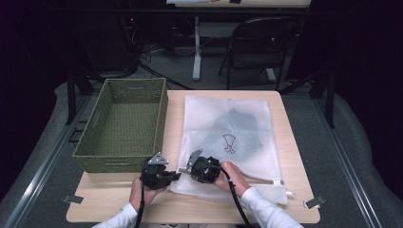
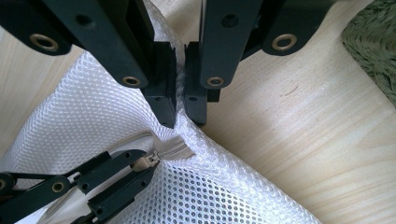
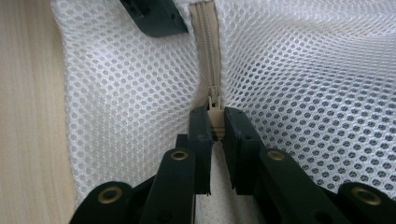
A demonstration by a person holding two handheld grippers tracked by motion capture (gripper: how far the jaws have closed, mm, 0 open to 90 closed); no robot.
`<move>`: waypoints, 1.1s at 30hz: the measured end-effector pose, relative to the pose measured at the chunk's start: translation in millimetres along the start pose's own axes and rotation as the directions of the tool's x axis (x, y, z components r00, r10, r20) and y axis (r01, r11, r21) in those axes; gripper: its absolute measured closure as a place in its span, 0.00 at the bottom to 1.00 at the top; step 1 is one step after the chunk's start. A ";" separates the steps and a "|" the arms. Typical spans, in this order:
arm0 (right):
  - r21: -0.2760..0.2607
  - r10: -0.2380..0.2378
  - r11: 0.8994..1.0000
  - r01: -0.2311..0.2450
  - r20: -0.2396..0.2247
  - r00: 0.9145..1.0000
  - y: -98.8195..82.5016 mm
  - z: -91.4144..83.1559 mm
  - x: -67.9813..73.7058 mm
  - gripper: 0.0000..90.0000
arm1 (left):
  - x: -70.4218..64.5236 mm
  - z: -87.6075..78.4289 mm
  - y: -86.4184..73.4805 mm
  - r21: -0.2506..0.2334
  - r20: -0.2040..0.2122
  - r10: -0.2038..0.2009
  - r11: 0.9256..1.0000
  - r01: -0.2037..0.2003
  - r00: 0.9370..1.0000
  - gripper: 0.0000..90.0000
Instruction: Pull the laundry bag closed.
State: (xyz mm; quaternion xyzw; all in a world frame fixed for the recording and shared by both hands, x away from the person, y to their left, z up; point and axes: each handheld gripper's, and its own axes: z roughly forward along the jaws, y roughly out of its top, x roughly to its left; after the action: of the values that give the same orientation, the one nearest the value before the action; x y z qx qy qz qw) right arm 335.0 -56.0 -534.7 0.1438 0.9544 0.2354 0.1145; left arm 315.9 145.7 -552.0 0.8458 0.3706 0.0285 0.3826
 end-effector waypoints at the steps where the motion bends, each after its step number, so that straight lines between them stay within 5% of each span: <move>1: 0.002 0.000 1.000 0.000 0.000 1.000 -0.6 -0.1 -0.3 0.91 | 0.2 0.0 0.0 -0.001 0.002 -0.001 1.000 0.001 1.000 0.95; 33: 0.058 0.012 0.998 -0.015 0.043 0.999 -30.7 -12.2 -6.5 0.91 | 5.7 -2.1 -0.8 0.002 -0.008 -0.023 1.000 0.023 1.000 0.95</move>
State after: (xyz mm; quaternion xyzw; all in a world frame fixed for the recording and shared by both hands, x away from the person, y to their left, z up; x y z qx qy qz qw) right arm 330.8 -89.2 -538.0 0.1585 0.9572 0.2049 0.1290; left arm 318.8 151.1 -552.4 0.8419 0.3818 0.0272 0.3804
